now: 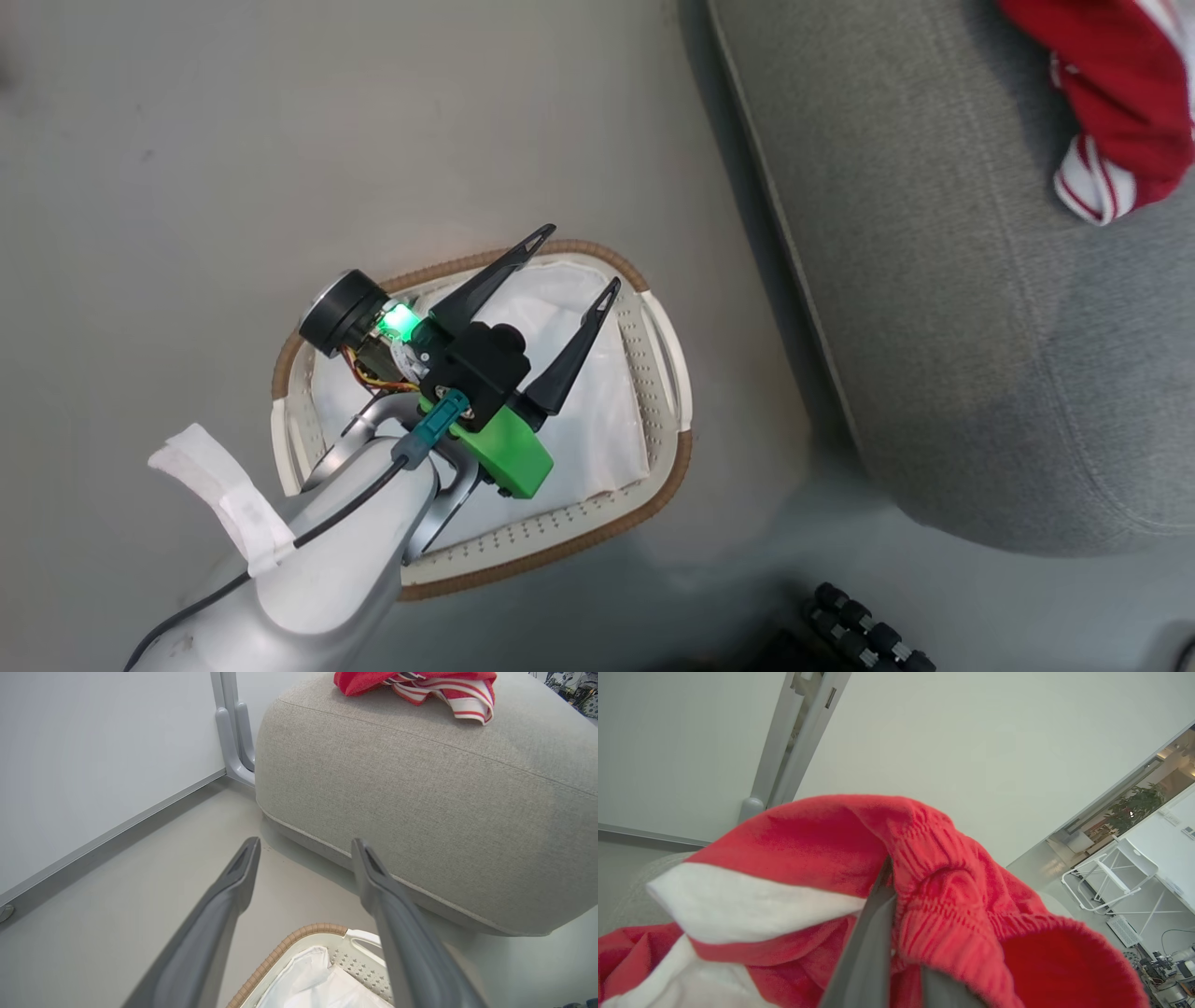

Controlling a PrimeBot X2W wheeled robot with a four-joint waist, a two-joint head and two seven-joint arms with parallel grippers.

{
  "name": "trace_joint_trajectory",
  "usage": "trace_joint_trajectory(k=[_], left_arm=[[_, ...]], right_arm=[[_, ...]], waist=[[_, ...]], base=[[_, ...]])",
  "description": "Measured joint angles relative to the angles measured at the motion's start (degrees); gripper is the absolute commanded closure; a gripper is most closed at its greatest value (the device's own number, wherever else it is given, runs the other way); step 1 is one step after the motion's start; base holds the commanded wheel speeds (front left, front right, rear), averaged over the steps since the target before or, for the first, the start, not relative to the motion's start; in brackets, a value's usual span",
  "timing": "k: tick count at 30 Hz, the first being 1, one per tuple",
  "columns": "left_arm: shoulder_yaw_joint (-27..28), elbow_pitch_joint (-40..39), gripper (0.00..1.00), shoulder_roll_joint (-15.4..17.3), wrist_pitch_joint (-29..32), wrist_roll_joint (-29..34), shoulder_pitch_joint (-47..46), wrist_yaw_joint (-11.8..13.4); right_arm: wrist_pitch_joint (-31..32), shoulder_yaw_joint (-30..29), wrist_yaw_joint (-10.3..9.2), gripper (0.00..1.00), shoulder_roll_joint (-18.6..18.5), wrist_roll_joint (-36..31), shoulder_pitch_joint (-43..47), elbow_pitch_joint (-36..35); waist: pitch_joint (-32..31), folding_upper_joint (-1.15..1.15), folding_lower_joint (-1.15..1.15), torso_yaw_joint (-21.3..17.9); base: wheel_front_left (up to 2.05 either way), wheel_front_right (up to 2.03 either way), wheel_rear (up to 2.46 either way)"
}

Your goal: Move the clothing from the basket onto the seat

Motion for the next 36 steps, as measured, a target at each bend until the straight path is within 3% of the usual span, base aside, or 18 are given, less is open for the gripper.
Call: trace_joint_trajectory(k=[4,6,7,8,9,16,24,36], left_arm=[[-0.1,-0.3,0.0,0.1,0.0,-0.1,-0.1,0.1],[-0.4,-0.3,0.0,0.7,0.3,-0.2,-0.1,0.1],[-0.5,-0.2,0.0,1.0,0.5,-0.2,0.0,0.1],[-0.7,-0.2,0.0,1.2,0.6,-0.2,0.0,0.1],[-0.8,-0.2,0.0,1.3,0.7,-0.2,0.1,0.2],[-0.9,0.7,0.0,1.8,0.3,-1.1,2.0,0.6],[0.0,2.5,0.0,-0.2,-1.3,-3.6,3.6,0.9],[8.0,2.5,0.0,-4.7,-2.1,-7.5,8.7,2.2]], right_arm=[[0.0,-2.2,-0.01,1.0,4.2,-0.5,4.1,1.4],[0.0,-2.8,0.0,0.84,6.4,-0.6,6.1,1.1],[0.0,-2.9,0.0,0.59,7.0,-0.4,6.7,0.8],[0.0,-3.0,-0.01,0.52,7.5,-0.4,7.2,0.3],[0.0,-2.9,-0.01,0.0,7.7,-0.4,7.7,-0.2],[0.0,-2.7,-0.01,0.0,10.1,-1.3,12.8,-3.9],[0.0,-0.5,0.0,0.0,12.8,-0.8,20.6,-8.8],[0.0,2.4,-0.01,0.0,10.8,1.3,23.4,-12.8]], waist=[[3.0,0.0,0.0,1.0],[4.2,0.0,0.0,1.1],[4.3,0.0,0.0,0.9],[4.3,0.0,0.0,0.7],[4.3,0.0,0.0,0.5],[2.2,0.0,-0.01,-1.9],[-3.4,0.0,-0.01,-3.7],[-14.5,0.0,-0.01,-3.4]], base=[[0.0,0.0,0.0],[0.0,0.0,0.0],[0.0,0.0,0.0],[0.0,0.0,0.0],[0.0,0.0,0.0],[0.0,0.0,0.0],[0.0,0.0,0.0],[0.0,0.0,0.0]])
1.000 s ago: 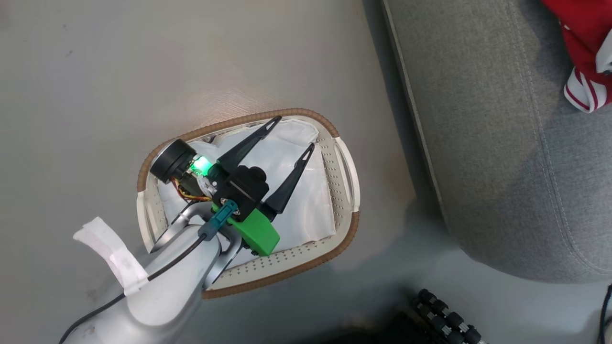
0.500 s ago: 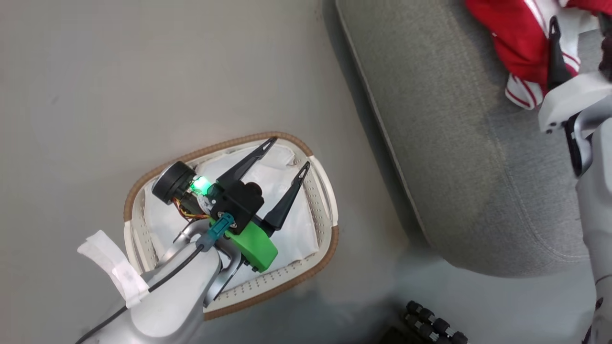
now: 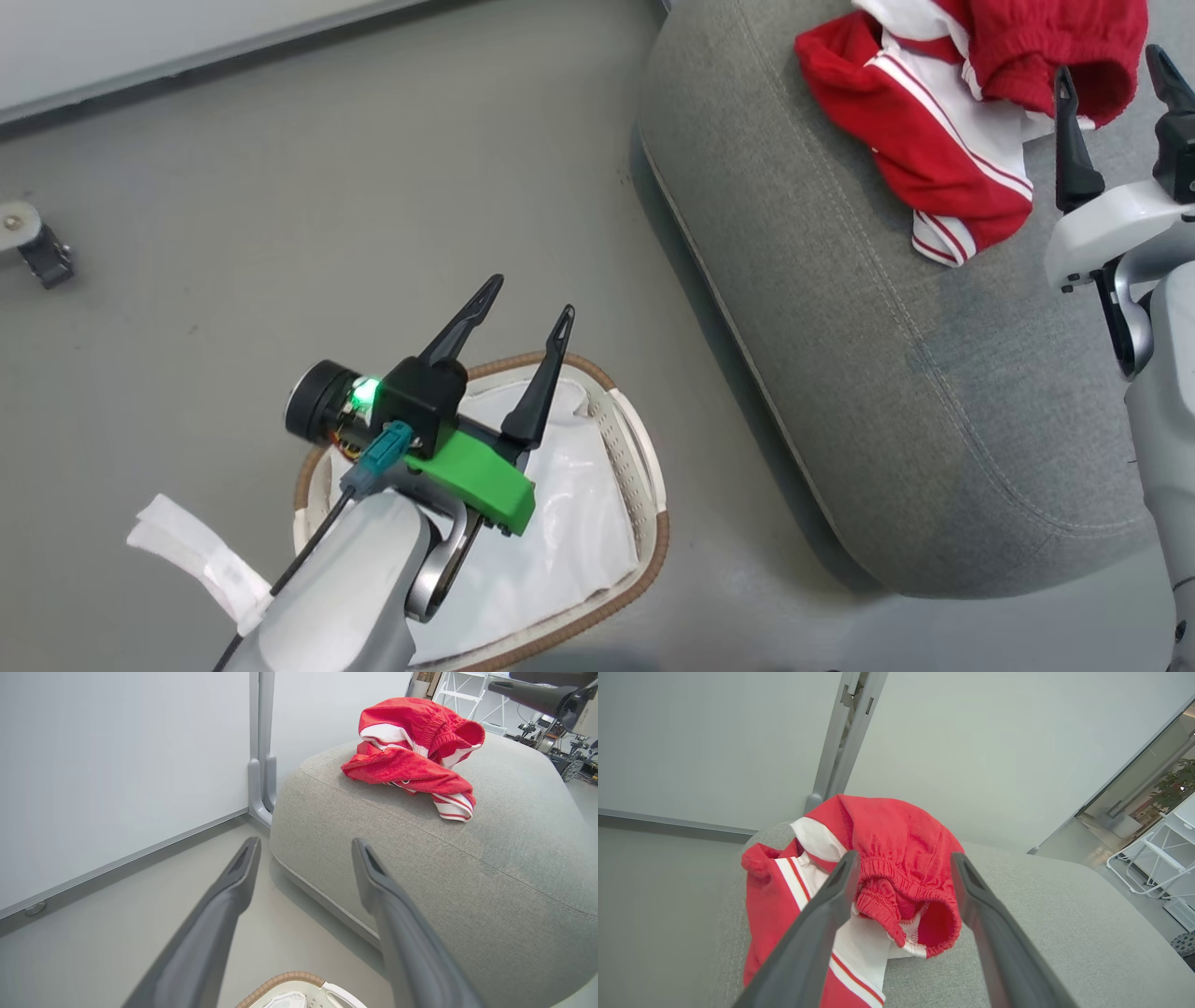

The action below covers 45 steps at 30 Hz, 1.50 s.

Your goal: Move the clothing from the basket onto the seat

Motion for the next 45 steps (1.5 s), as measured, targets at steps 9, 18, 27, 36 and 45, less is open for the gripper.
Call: trace_joint_trajectory(k=[9,18,27,36,45], left_arm=[[10.7,-1.0,0.0,-2.1,-0.1,-0.8,8.0,0.3],[19.7,-0.8,0.0,-5.1,-0.1,-0.3,15.4,0.2],[29.4,-2.3,0.0,-7.1,-0.1,0.4,24.4,-0.5],[34.1,-3.4,0.0,-8.4,-0.1,3.0,30.8,-1.1],[34.1,-3.6,0.0,-8.7,-0.1,3.1,32.6,-1.5]], right_arm=[[0.0,1.5,0.0,0.0,2.9,1.5,3.6,-4.1],[0.0,2.0,0.0,0.0,10.5,5.5,14.4,-9.8],[0.0,4.5,0.0,0.0,12.7,10.0,26.2,-12.6],[0.0,4.1,0.0,0.0,12.7,11.6,34.7,-16.8],[0.0,5.6,0.0,0.0,12.7,11.6,37.7,-17.7]], waist=[[-8.3,0.0,0.0,4.0],[-14.0,0.0,0.0,10.3],[-18.8,0.0,0.0,15.0],[-21.5,0.0,0.0,16.8],[-22.1,0.0,0.0,16.7]], base=[[0.0,0.0,0.0],[0.0,0.0,0.0],[0.0,0.0,0.0],[0.0,0.0,0.0],[0.0,0.0,0.0]])
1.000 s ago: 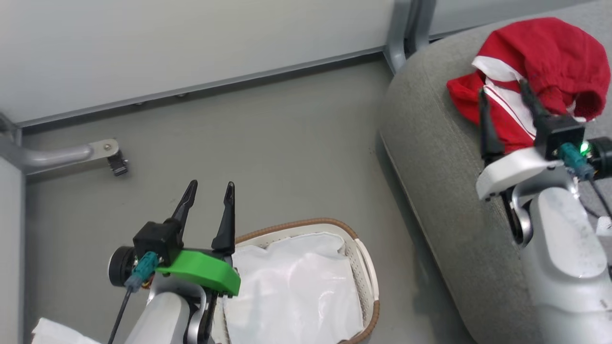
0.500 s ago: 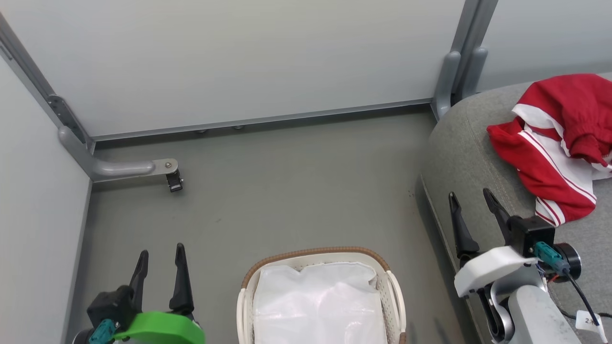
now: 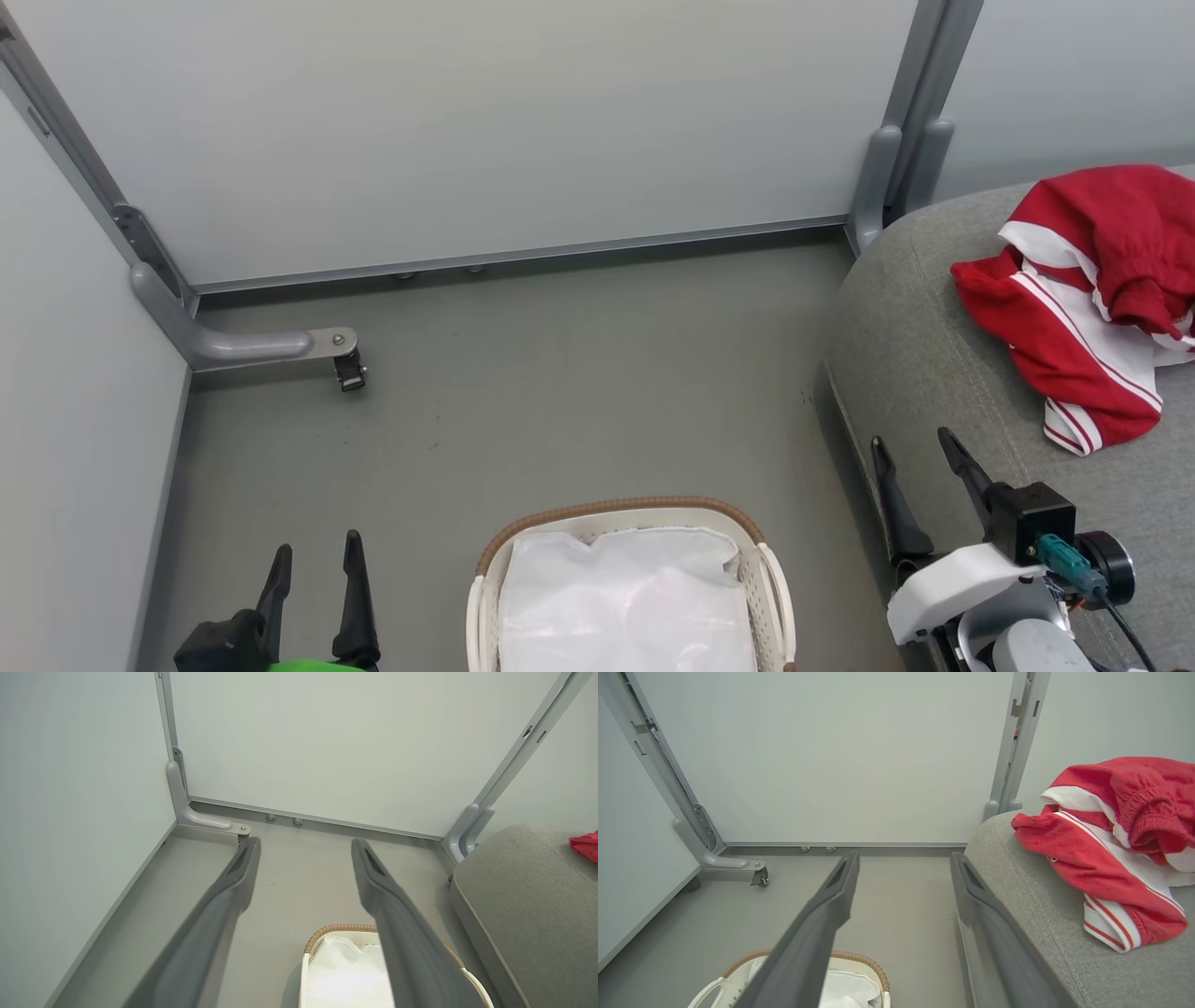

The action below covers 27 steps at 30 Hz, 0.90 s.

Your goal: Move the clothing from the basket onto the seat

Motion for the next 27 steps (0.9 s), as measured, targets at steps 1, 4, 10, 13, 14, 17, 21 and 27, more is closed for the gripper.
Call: trace_joint_trajectory(k=[1,4,10,13,14,17,21,27], left_arm=[[-0.2,0.0,0.0,0.0,0.0,-0.1,0.0,0.0],[-0.5,-0.3,0.0,0.0,0.0,-0.5,0.0,0.0],[-0.5,-0.1,1.0,-0.1,0.0,-0.6,0.0,0.0],[-0.5,1.3,1.0,-0.2,0.1,-0.8,0.0,0.0],[-0.4,1.4,1.0,-0.2,0.5,-1.7,0.0,0.0],[-0.1,1.5,1.0,-0.2,1.4,-4.3,0.0,0.0],[0.5,1.4,1.0,-0.2,2.5,-8.3,-0.1,-0.1],[1.4,1.1,1.0,-0.2,4.1,-13.7,-0.5,-0.5]], right_arm=[[0.0,0.2,0.0,0.0,0.0,0.0,0.1,-0.1],[0.0,0.3,0.0,0.0,0.0,0.0,0.5,-0.2],[0.0,0.3,0.0,1.0,0.2,0.0,0.8,0.3],[0.2,0.3,0.0,1.0,0.4,0.3,1.7,1.7],[0.6,0.2,0.0,1.0,0.5,1.2,1.9,2.0],[1.6,-0.3,0.0,1.0,0.5,4.4,1.9,2.0],[2.6,-0.7,0.0,1.0,0.5,9.1,1.9,1.8],[4.2,-1.3,0.0,1.0,0.5,15.5,1.9,1.2]], waist=[[-0.1,0.0,0.0,0.0],[-0.2,0.0,0.0,0.1],[-0.3,0.0,0.0,0.2],[-0.3,0.0,0.0,0.2],[-0.3,0.0,0.0,0.2],[-0.2,0.0,0.0,0.3],[-0.2,0.0,0.0,0.3],[-0.2,0.0,0.0,0.4]], base=[[0.0,0.0,0.0],[0.0,0.0,0.0],[0.0,0.0,0.0],[0.0,0.0,0.0],[0.0,0.0,0.0],[0.0,0.0,0.0],[0.0,0.0,0.0],[0.0,0.0,0.0]])
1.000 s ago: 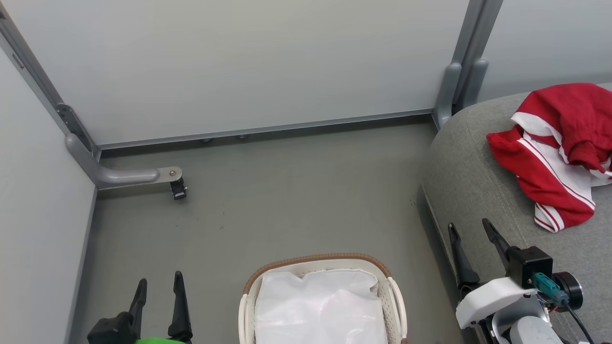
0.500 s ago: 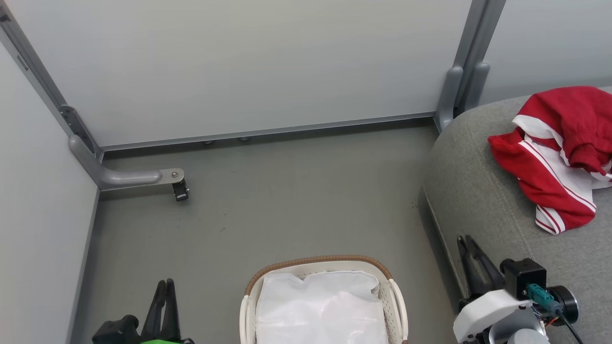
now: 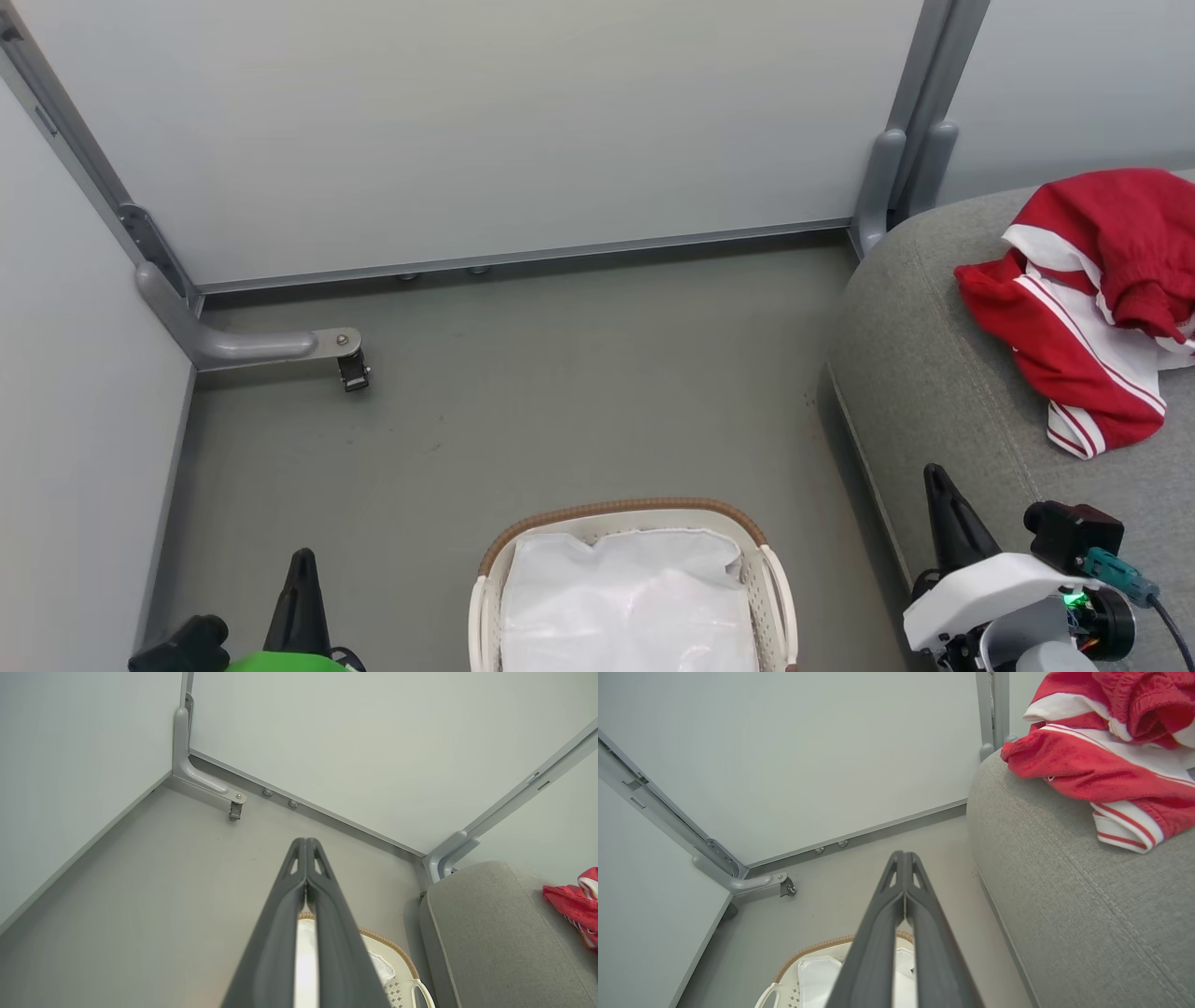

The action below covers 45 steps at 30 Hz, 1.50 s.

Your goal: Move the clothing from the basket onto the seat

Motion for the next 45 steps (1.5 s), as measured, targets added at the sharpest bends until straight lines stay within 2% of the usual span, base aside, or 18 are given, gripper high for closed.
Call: trace_joint_trajectory(k=[22,45], left_arm=[[2.4,-0.7,1.0,0.0,5.2,-17.3,-2.7,-1.0],[4.5,-1.5,1.0,0.0,9.3,-31.4,-5.2,-1.7]], right_arm=[[4.8,-2.0,0.0,1.0,0.0,20.3,-0.2,-1.5],[9.1,-3.7,0.0,1.0,-0.1,36.9,-1.0,-2.7]], waist=[[0.1,0.0,0.0,0.2],[0.2,0.0,0.0,0.4]], base=[[0.0,0.0,0.0],[0.0,0.0,0.0]])
